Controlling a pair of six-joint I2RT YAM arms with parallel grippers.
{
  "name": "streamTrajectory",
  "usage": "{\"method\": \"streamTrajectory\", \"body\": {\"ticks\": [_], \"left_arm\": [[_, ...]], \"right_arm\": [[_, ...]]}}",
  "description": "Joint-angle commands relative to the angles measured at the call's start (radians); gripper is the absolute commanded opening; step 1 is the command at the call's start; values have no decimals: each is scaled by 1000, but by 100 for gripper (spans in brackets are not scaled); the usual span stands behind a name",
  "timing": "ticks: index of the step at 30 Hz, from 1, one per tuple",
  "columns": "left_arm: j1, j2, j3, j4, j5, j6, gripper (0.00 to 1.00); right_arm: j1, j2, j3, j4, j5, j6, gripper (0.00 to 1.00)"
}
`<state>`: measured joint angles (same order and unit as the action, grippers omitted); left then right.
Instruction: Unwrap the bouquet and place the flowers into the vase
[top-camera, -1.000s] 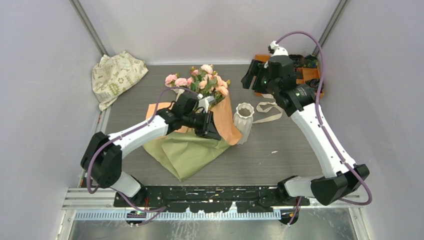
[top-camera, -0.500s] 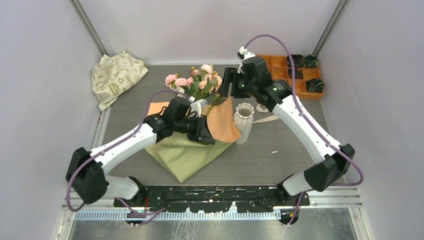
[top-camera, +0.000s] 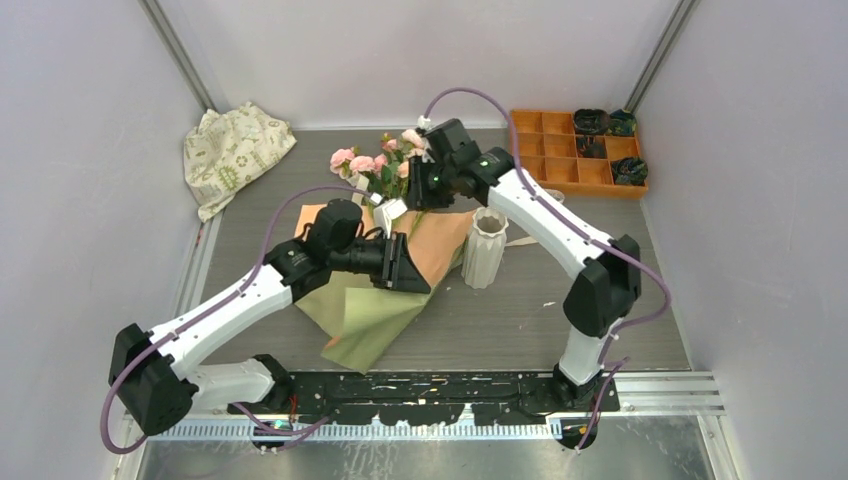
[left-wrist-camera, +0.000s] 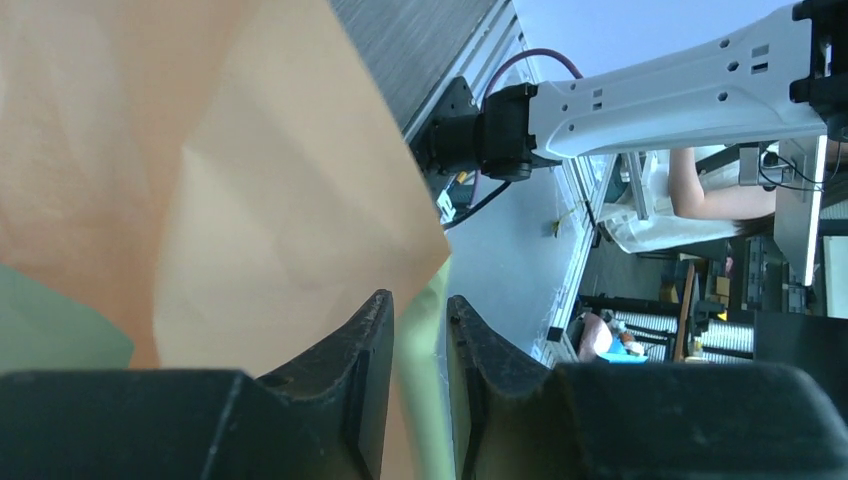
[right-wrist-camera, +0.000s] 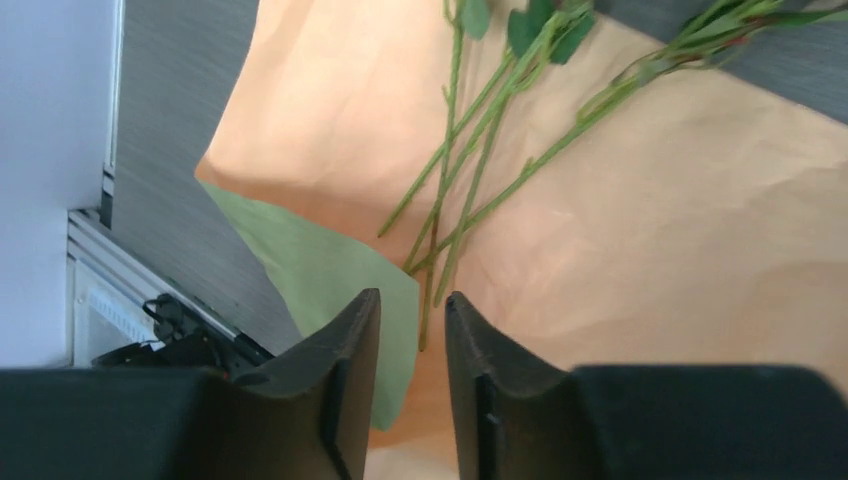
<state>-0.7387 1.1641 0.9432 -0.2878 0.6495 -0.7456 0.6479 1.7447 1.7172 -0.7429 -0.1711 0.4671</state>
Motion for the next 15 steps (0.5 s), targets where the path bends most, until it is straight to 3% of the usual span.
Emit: {"method": "streamTrajectory", "body": {"ticks": [1,4,15], "left_arm": [[-8,-27,-13,59,37,-16,27],[-7,-51,-6,36,22,0,26],[-7,-145,7,-9,-34,33,26]], "right_arm": [[57,75,67,-53,-68,-13,30],[93,94,54,-83,-67,-26,17],[166,-86,-280,-120,-93,-23,9]]}}
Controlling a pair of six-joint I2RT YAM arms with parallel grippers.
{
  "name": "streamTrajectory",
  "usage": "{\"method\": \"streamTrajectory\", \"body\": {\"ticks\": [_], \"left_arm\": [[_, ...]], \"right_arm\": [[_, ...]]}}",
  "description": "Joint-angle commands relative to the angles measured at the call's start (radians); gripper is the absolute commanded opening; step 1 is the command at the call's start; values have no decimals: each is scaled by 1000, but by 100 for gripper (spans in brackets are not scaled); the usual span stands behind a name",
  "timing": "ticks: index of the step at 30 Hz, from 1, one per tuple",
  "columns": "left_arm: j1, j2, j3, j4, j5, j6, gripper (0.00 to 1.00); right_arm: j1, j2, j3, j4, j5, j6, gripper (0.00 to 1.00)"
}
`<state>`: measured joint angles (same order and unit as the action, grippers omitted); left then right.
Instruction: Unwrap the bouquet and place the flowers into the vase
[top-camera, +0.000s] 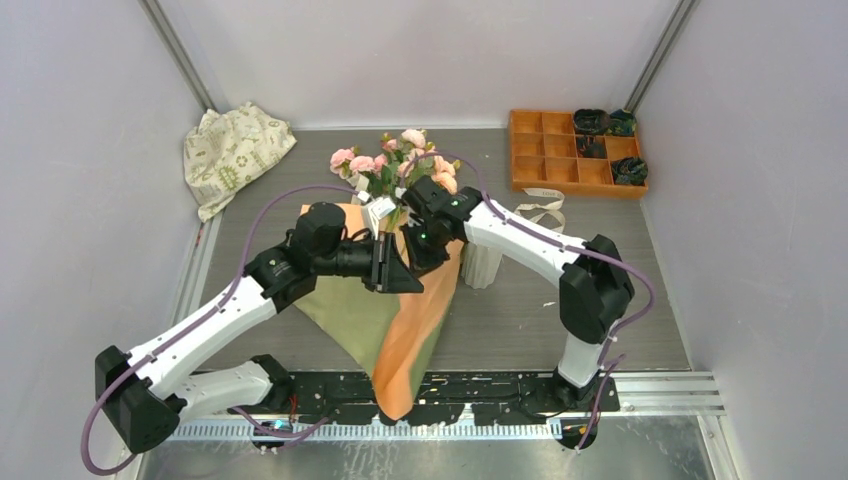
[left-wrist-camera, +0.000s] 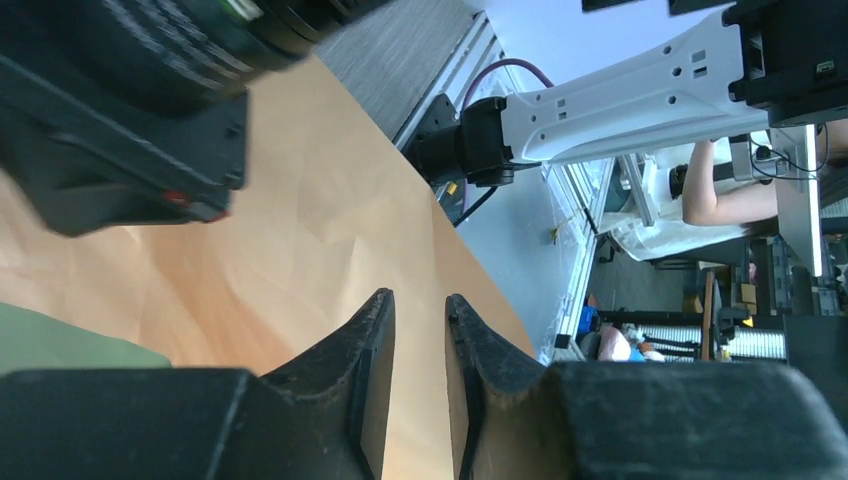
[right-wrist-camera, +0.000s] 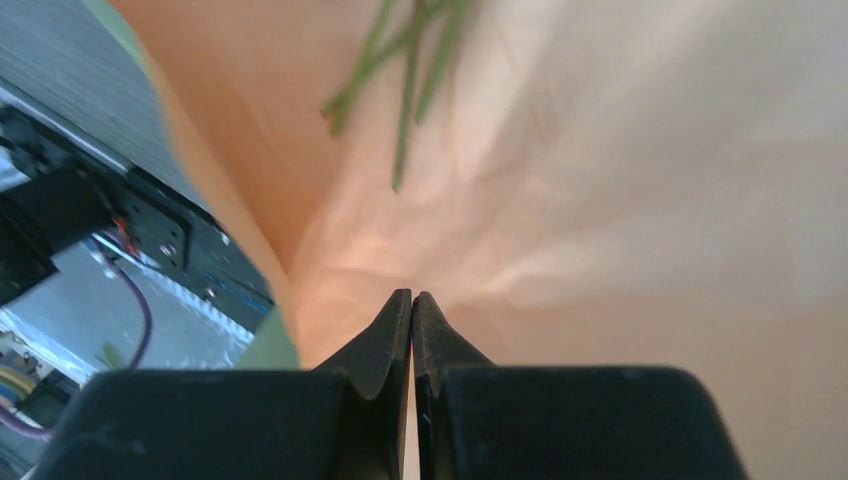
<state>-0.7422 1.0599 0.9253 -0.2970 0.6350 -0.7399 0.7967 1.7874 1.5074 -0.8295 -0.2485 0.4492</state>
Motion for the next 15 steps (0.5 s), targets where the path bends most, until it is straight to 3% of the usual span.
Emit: {"method": "streamTrajectory", "body": {"ticks": [1,6,11,15], "left_arm": [[-4,-54,32,-10,-44,33,26],[-2,-137,80,-137,-252,95,26],[-2,-195,167,-332,-635,114,29],[-2,-195,273,-457,-882,133,31]], "right_arm": [[28,-155,-99,-44,-6,-2,8],[58,-286,-222,-100,45,26,9],[64,-366,-331,-129,59,56,11],[64,-339,-337,-121,92,44,11]]}}
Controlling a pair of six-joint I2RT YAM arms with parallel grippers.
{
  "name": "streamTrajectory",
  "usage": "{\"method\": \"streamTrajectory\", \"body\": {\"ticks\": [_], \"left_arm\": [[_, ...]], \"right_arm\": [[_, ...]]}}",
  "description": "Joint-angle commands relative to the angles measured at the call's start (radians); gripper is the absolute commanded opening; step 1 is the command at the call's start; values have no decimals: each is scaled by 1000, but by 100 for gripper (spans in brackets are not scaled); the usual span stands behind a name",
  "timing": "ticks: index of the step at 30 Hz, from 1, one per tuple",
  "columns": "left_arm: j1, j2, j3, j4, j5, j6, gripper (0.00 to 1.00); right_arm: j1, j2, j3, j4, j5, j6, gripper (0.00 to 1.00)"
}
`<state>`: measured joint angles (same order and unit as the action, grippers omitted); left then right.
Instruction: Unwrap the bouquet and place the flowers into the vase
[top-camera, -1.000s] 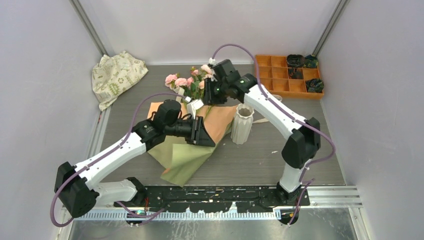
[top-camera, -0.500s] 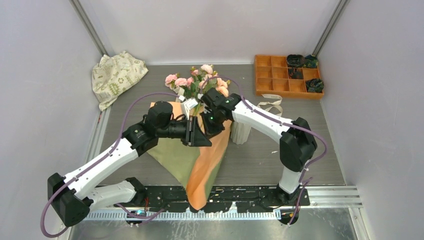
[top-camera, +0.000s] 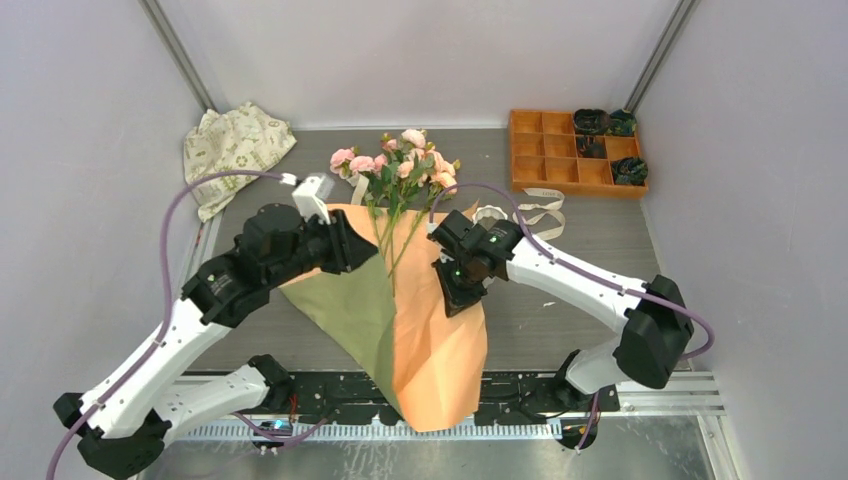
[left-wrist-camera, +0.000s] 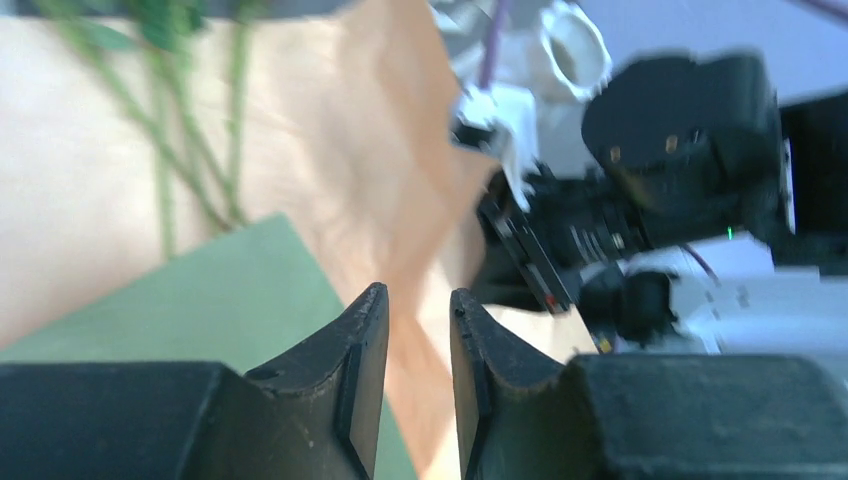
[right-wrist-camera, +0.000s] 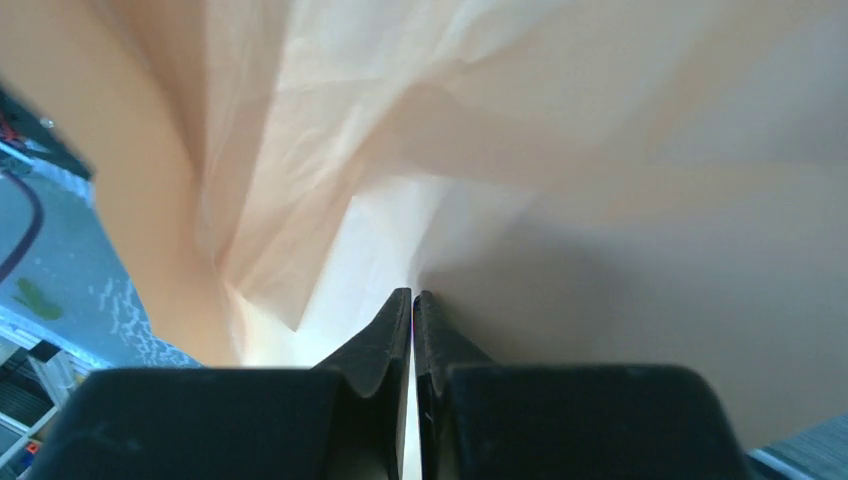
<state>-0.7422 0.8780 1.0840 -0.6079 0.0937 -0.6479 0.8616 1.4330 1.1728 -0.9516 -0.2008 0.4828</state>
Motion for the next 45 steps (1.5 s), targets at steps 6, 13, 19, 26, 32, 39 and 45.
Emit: {"method": "streamTrajectory", "body": {"ticks": [6,13,19,26,32,39,45], "left_arm": [[-2,9,236,-189,-513,83,32],[-2,-26,295,-201,-630,142,36],[-2,-30,367,-245,-674,184,37],[-1,-32,385,-218,-673,200,38],[-3,-19,382,-211,-654,203,39],[-1,-21,348,-204,-638,188,39],[-2,-26,346,-196,-632,187,39]], "right_arm": [[16,147,200,4,79,-18,11],[19,416,380,30,42,-57,12],[129,564,556,-3,-28,-79,10],[221,637,612,64,-337,-42,10],[240,711,613,67,-455,-51,15],[247,796,635,58,-502,-67,19],[253,787,710,9,-501,-106,26]]}}
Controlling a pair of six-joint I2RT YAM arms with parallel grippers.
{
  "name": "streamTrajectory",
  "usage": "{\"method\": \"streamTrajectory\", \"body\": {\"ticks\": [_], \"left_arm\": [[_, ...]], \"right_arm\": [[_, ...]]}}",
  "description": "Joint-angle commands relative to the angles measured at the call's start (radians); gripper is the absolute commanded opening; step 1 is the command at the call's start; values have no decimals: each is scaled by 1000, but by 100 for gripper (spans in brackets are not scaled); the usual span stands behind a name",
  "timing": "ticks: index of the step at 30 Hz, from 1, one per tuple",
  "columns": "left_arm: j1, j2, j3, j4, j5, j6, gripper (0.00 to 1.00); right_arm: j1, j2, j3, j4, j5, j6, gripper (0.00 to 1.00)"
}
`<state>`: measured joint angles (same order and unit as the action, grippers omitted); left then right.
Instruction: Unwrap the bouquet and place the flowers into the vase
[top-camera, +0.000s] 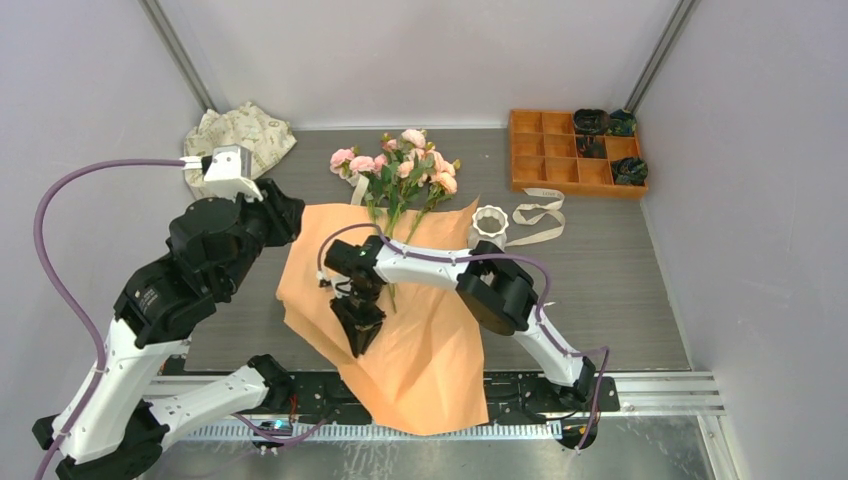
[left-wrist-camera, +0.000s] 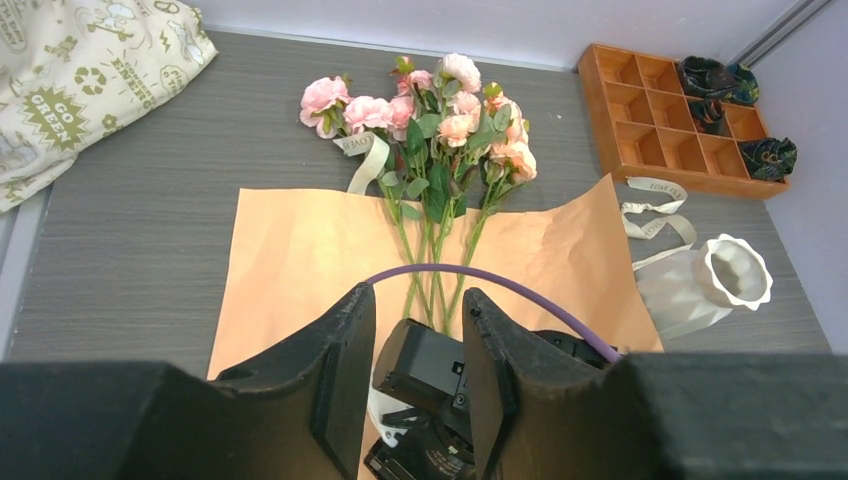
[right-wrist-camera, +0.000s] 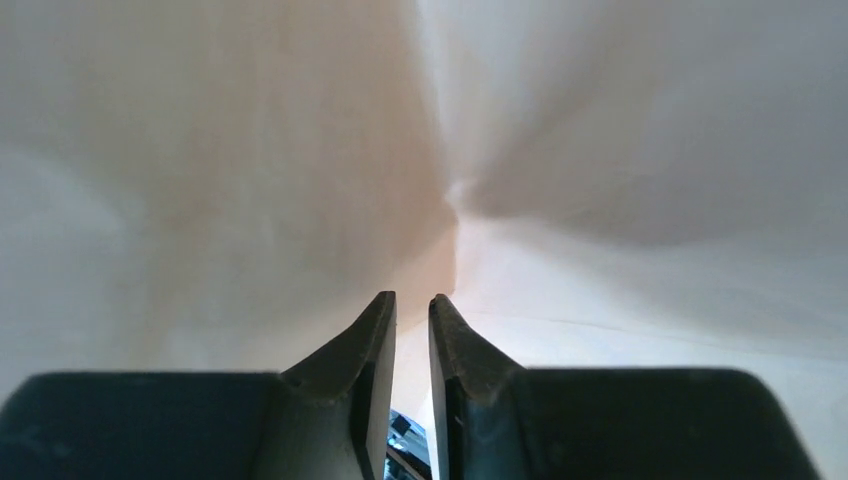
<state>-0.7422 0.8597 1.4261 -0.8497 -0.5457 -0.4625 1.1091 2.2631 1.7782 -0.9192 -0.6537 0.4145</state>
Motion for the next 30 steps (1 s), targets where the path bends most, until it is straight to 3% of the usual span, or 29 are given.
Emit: {"method": "streamTrajectory", "body": {"ticks": [1,11,15,22,26,30], "left_arm": [[-2,-7,6,47,11,2,39],[-2,1,70,18,19,5,39],[-3,7,115,-5,19,15,39],[-2,20,210,-35,25,25,39],[-3,74,180,-9,-35,57,40],[-2,121,89,77,64,40,40]], "right_arm": [[10,-43,120,-32,-52,-46,26],[40,60,258,-92,-107,-76,27],[14,44,336,-143,70,-100,28],[-148,-6,445,-169,402,-32,41],[-238,28,531,-199,546,-16,44],[-303,111,654,-248,687,-10,43]]}}
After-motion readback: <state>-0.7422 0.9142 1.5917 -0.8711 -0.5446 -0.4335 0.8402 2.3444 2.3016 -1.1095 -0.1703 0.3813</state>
